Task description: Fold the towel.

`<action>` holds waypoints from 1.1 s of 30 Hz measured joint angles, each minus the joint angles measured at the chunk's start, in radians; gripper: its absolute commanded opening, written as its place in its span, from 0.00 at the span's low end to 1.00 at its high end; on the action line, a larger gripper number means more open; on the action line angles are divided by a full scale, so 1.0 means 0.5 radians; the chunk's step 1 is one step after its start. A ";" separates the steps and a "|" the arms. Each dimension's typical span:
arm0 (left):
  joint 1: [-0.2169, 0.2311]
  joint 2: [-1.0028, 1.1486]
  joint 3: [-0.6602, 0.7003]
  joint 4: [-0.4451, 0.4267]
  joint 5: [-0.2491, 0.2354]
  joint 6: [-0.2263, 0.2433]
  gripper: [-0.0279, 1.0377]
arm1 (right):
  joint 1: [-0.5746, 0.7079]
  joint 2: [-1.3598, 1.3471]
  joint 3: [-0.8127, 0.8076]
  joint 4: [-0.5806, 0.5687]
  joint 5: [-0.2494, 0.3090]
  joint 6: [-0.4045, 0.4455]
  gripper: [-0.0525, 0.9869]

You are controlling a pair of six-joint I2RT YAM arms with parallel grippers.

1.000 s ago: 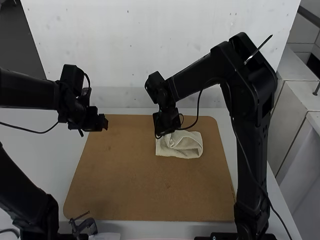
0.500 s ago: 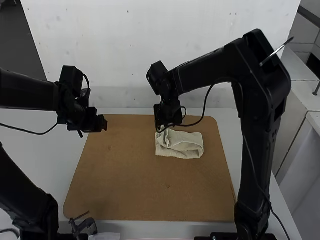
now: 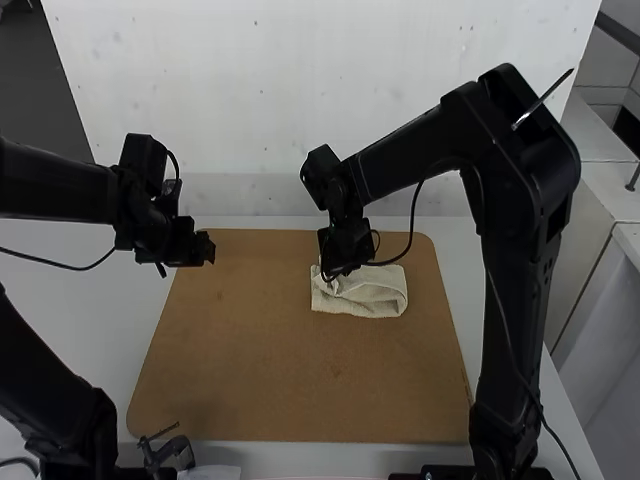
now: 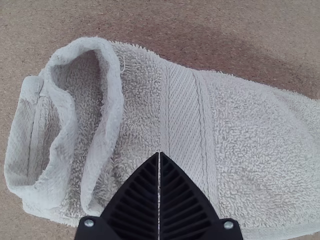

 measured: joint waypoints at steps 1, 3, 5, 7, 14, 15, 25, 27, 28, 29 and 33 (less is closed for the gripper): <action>0.000 0.000 -0.005 -0.001 0.000 0.000 0.93 | 0.004 0.015 0.001 0.010 0.002 -0.001 0.06; 0.000 0.000 -0.005 -0.001 0.000 0.000 0.93 | 0.011 0.055 0.000 0.024 0.005 0.000 0.06; 0.000 -0.004 -0.006 -0.002 0.000 0.000 0.93 | 0.031 0.092 0.002 0.042 0.005 0.000 0.07; 0.000 -0.020 -0.013 -0.002 0.000 0.000 0.93 | 0.051 0.131 0.014 0.058 0.005 0.000 0.07; 0.000 -0.092 -0.020 0.007 0.000 0.001 0.93 | 0.130 0.236 0.109 0.085 0.005 0.000 0.07; 0.000 -0.092 -0.020 0.006 0.000 0.001 0.93 | 0.143 0.240 0.126 0.084 0.005 0.000 0.07; 0.000 -0.090 -0.035 0.066 0.000 0.007 0.93 | 0.230 0.261 0.227 0.094 0.005 0.001 0.07; 0.000 -0.090 -0.035 0.072 0.000 0.008 0.93 | 0.230 0.285 0.229 0.093 0.005 0.001 0.07; 0.000 -0.086 -0.035 0.078 0.000 0.008 0.93 | 0.231 0.295 0.229 0.093 0.005 0.001 0.07; 0.000 -0.081 -0.035 0.085 0.000 0.008 0.93 | 0.231 0.301 0.229 0.093 0.005 0.001 0.07; 0.000 -0.045 -0.035 0.089 0.000 0.007 0.93 | 0.223 0.291 0.229 0.088 0.005 0.001 0.07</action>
